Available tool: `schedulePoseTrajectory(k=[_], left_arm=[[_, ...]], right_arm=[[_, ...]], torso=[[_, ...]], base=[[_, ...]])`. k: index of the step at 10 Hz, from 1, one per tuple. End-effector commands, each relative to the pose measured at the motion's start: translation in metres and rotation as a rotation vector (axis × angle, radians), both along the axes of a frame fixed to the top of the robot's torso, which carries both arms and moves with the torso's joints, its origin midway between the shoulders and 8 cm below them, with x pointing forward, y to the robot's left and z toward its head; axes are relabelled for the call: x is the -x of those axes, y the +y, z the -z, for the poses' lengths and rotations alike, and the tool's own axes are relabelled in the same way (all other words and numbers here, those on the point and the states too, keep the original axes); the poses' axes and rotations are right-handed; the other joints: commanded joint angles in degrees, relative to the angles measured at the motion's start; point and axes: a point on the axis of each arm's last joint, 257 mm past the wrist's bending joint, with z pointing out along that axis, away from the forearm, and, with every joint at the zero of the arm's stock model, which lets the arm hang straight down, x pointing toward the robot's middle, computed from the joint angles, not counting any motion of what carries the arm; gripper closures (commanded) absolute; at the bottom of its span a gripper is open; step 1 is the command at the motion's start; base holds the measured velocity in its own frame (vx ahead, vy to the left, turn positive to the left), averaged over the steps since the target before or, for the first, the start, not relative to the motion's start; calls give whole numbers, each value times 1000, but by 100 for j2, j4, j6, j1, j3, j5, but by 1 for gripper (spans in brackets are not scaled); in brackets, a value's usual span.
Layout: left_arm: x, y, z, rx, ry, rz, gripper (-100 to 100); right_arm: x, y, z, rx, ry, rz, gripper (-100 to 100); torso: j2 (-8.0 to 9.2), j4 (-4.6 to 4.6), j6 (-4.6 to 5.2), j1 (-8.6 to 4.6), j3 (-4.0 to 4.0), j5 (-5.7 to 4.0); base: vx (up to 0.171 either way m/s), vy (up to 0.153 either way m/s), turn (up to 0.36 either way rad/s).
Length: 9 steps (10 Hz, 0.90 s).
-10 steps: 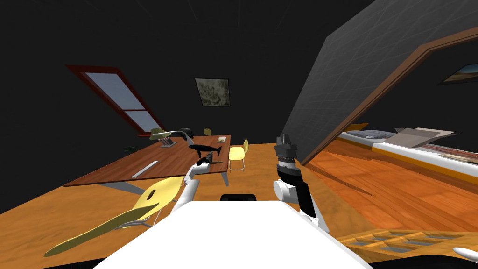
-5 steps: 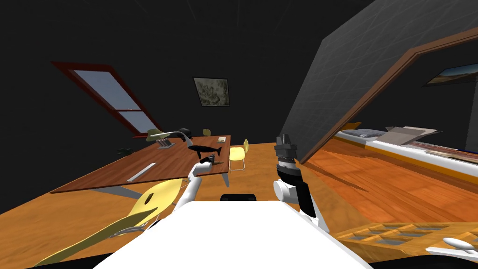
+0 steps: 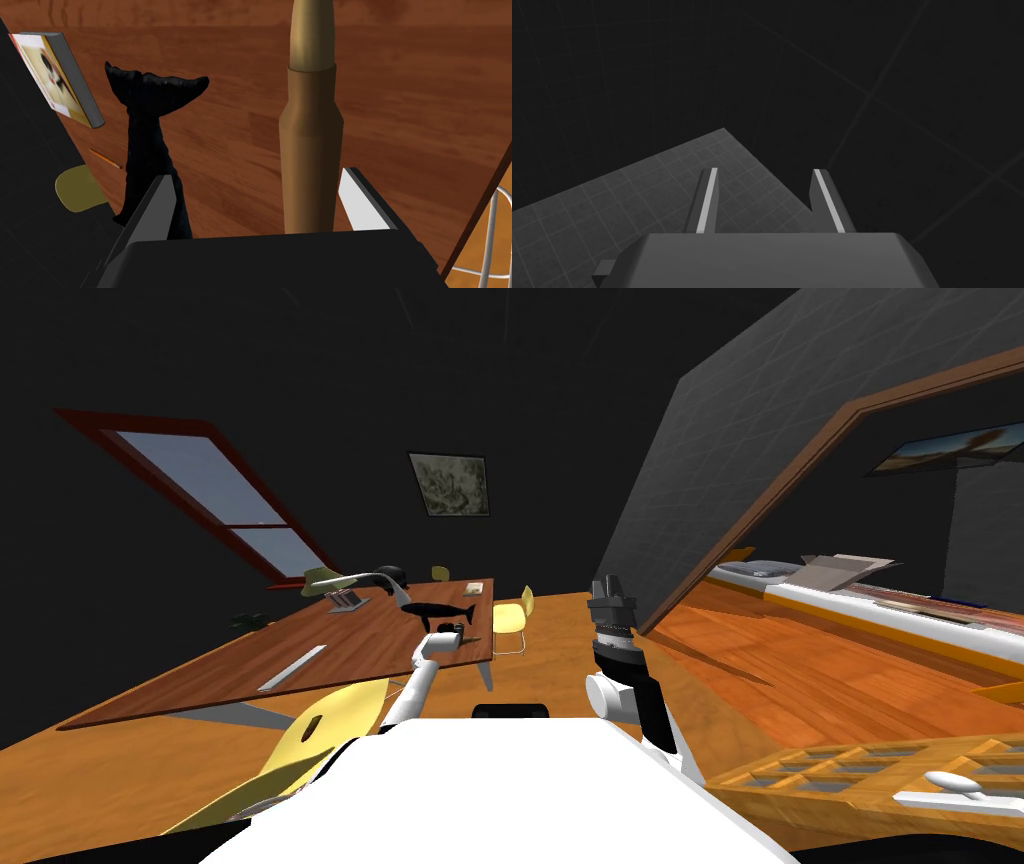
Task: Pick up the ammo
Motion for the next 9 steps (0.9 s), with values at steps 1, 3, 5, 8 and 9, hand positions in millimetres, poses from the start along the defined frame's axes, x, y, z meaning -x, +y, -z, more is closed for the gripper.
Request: schedulePoseTrajectory(k=[1,3,5,8,9], left_arm=[[5,-2,10,4,40,0,-100],[14,-11,25,11,125,7,-100],[24,-18,37,14,195,12,-100],[33,-23,46,16,250,15,-100],[37,-25,50,17,270,16,-100]], right_arm=[[0,0,0,0,0,0,0],[0,0,0,0,0,0,0],[0,0,0,0,0,0,0],[0,0,0,0,0,0,0],[0,0,0,0,0,0,0]], torso=[[0,0,0,0,0,0],[3,0,0,-11,1,-2],[-7,-2,-2,3,-4,1],[3,0,-1,-18,1,-3],[0,0,-2,-17,0,-3]], base=[[18,72,-27],[21,69,-62],[49,106,-73],[18,50,-33],[30,56,-39]])
